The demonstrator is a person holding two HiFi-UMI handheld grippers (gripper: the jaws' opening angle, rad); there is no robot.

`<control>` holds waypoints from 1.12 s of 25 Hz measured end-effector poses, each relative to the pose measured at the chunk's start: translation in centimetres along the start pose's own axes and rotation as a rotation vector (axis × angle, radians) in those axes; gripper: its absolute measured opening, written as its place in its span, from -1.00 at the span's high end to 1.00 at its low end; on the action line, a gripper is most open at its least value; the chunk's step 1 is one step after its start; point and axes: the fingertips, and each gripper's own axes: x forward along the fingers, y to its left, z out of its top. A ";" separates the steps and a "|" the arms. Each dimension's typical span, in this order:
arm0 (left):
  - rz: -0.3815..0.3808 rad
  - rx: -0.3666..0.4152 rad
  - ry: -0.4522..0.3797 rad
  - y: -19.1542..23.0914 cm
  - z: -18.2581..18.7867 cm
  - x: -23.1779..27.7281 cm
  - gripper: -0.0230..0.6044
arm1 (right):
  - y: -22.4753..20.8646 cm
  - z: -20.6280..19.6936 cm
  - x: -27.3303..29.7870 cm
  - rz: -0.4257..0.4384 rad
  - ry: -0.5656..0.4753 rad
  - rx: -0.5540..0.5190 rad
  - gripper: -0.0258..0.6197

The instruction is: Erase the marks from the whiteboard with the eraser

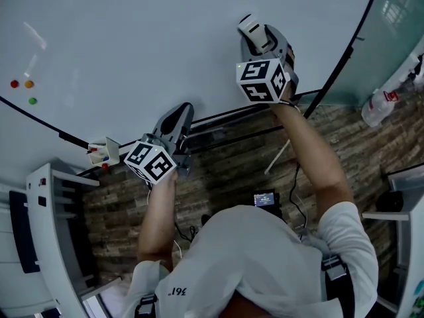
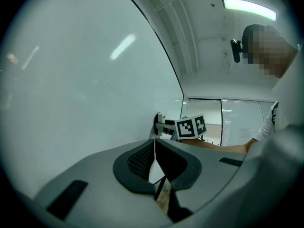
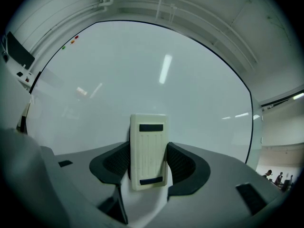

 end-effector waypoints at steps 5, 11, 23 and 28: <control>0.038 -0.009 -0.006 -0.5 -0.2 -0.1 0.89 | -2.1 -1.2 -0.1 -0.007 0.012 0.026 0.13; 0.059 -0.011 -0.014 -1.3 -1.0 -0.5 0.89 | -5.0 -1.7 -1.1 -0.010 -0.005 0.065 0.13; 0.083 -0.002 -0.008 -3.3 -1.2 -3.3 0.89 | -4.6 -2.1 -5.4 0.045 -0.020 0.101 0.12; 0.046 -0.002 -0.007 -4.5 -0.7 -6.1 0.89 | -2.6 -1.2 -8.7 0.061 -0.013 0.126 0.13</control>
